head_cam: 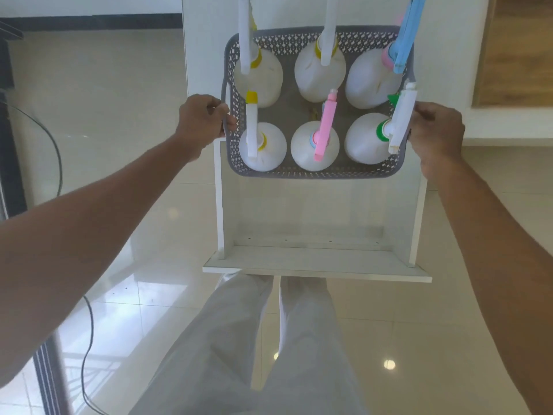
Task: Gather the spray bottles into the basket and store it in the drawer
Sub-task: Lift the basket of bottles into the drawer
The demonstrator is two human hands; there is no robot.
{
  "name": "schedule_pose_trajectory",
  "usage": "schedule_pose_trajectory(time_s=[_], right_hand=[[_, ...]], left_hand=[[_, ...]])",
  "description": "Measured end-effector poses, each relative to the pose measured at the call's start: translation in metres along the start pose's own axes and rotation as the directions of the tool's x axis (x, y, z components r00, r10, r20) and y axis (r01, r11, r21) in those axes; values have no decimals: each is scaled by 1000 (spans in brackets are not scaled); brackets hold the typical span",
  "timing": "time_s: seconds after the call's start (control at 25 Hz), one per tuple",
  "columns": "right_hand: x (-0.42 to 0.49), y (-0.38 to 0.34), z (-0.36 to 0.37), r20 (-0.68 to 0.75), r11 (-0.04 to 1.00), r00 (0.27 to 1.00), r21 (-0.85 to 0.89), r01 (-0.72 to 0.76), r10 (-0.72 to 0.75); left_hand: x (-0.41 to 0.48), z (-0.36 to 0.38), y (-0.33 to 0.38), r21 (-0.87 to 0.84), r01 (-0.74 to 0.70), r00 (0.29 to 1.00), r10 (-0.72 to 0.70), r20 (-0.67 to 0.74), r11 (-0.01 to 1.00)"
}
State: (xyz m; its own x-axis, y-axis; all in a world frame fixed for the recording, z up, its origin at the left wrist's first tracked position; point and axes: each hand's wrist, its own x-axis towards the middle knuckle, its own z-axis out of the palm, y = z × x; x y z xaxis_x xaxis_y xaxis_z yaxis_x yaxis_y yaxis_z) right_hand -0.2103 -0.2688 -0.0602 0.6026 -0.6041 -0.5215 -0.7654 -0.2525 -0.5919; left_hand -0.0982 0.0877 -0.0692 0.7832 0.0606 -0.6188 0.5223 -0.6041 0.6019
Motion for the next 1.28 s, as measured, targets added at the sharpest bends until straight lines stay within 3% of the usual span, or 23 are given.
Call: schedule_pose_trajectory(time_s=[0.64, 0.96, 1.28], right_hand=[[-119, 118, -12, 78, 979, 986, 130, -154, 145], [-118, 165, 8, 66, 964, 975, 144, -222, 215], [-76, 213, 59, 83, 968, 969, 84, -238, 231]], left_hand=[[-132, 34, -115, 5, 60, 998, -60, 1, 998], [-128, 65, -150, 48, 89, 996, -88, -11, 995], [-79, 108, -191, 41, 232, 971, -234, 45, 972]])
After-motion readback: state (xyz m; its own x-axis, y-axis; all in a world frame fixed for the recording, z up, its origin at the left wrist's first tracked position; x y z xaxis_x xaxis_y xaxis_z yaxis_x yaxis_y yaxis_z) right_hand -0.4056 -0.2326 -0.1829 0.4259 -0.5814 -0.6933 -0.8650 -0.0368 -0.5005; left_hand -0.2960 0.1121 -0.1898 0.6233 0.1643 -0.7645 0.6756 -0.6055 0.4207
